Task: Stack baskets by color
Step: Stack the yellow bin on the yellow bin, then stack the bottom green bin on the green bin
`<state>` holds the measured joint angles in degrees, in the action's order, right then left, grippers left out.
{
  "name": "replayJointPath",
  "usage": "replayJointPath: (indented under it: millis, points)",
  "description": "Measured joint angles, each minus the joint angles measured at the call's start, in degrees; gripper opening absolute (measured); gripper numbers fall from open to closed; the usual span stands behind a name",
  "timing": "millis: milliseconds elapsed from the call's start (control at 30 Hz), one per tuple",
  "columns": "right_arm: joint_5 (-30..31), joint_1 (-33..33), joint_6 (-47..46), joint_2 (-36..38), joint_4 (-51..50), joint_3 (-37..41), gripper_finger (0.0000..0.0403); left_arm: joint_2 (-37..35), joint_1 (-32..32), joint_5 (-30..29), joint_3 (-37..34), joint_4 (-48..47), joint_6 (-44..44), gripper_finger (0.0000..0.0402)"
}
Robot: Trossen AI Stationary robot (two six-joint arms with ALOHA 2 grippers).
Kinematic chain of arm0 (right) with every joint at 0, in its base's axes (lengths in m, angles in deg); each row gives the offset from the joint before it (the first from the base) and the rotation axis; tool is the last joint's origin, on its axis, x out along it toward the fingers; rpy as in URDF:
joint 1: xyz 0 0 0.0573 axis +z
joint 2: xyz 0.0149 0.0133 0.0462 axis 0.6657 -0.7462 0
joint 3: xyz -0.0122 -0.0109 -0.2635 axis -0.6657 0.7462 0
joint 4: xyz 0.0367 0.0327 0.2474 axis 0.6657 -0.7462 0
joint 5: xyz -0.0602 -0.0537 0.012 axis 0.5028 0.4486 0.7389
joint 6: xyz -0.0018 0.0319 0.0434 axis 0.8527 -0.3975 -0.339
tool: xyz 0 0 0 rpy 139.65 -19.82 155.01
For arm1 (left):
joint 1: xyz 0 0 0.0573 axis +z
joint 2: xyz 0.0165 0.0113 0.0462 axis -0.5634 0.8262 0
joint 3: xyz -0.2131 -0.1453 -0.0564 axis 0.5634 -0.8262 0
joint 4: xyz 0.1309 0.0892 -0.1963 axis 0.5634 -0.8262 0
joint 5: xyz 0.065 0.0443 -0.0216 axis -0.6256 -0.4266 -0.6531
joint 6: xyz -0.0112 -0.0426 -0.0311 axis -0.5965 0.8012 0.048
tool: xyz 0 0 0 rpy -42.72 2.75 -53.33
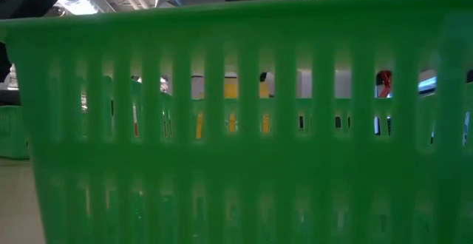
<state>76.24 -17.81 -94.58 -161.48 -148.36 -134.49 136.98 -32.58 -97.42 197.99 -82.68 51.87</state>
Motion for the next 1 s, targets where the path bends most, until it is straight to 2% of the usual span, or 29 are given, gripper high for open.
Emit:
replayJointPath:
  millis: [367,733,933,1000]
  points:
    - [0.0,0.0,-0.1,0.0,0.0,0.0,0.0105,0.0,0.3,1.9,0.0,0.0,-5.0,0.0047]
    - [-1.7,0.0,-4.0,0.0,-5.8,0.0,0.0105,-13.2,-3.8,-0.4,0.1,-4.8,-14.8,0.0044]
    - [-9.3,0.5,-3.0,-1.4,-6.6,0.0,0.0100,-19.1,-9.3,-0.4,0.0,-6.1,-16.2,0.0044]
    - [-9.5,1.2,-1.8,-2.5,-6.8,0.1,0.0095,-20.7,-11.6,-0.4,0.1,-6.0,-16.8,0.0044]
